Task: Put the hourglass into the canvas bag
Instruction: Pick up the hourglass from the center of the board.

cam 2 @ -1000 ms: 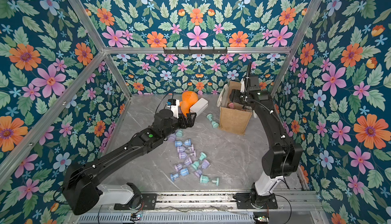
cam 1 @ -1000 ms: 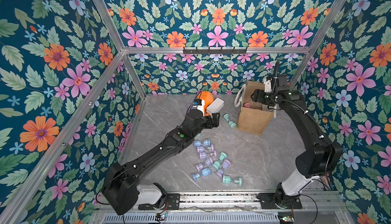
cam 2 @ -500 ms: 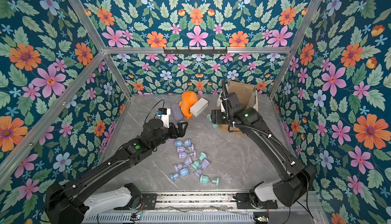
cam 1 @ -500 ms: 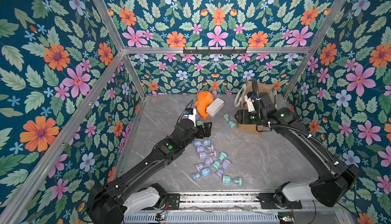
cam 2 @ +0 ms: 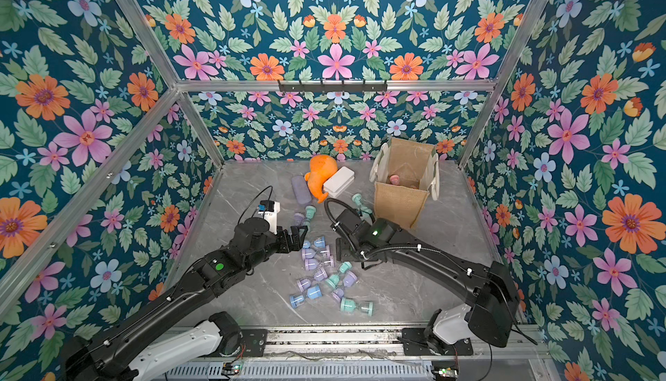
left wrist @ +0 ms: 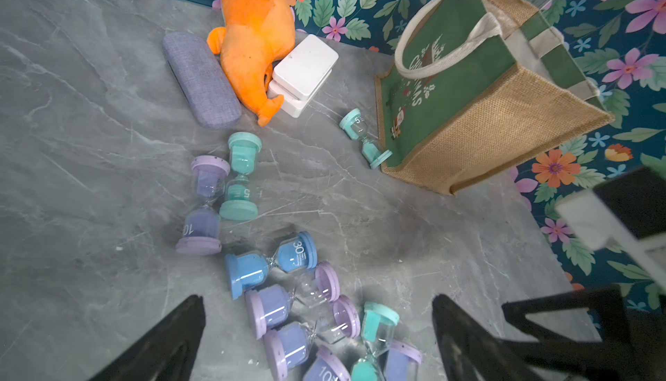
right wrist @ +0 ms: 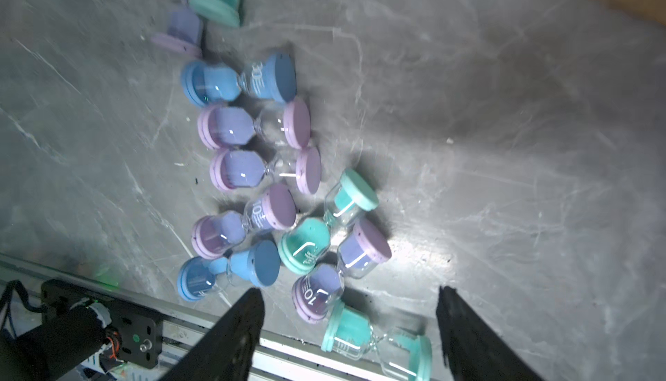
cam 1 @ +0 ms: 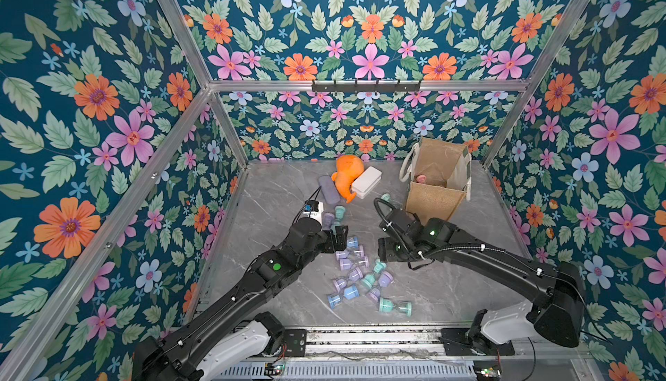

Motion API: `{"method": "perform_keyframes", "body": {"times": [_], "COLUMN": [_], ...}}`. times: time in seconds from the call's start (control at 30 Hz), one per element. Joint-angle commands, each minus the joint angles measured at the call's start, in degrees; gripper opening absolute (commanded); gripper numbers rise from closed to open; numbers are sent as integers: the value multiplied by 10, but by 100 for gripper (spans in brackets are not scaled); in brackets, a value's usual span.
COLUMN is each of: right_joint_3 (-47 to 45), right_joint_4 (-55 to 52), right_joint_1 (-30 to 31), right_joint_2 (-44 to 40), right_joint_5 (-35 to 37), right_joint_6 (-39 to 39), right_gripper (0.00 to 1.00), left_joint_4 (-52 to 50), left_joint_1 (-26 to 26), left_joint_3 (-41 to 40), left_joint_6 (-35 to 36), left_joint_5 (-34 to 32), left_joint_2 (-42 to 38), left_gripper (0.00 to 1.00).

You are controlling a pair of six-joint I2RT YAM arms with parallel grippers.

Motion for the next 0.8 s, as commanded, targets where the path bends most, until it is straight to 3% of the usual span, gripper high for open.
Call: {"method": "perform_keyframes", "body": {"times": [0.0,0.27,0.43,0.77], "right_joint_3": [-24,-87,-131,-177], "right_joint_4": [15,71,114,183], "right_joint_1": [28,72,72,38], "right_joint_2": [14,47,45,55], "right_joint_5": [-22,-48,-40,-35], "right_joint_6": [88,177,220,236], "right_gripper": [76,72,68,65], "left_joint_4": [-24,-32,-30,-17], "left_joint_1": [0,0,0,0], "left_joint_3": [-6,-14,-20,-33], "left_joint_6": [4,1,-2,-10], "left_joint_5": [-7,-6,-7,5], "left_joint_2": [-8,-15,-19,-19], "left_gripper": [100,100,100,100]}}
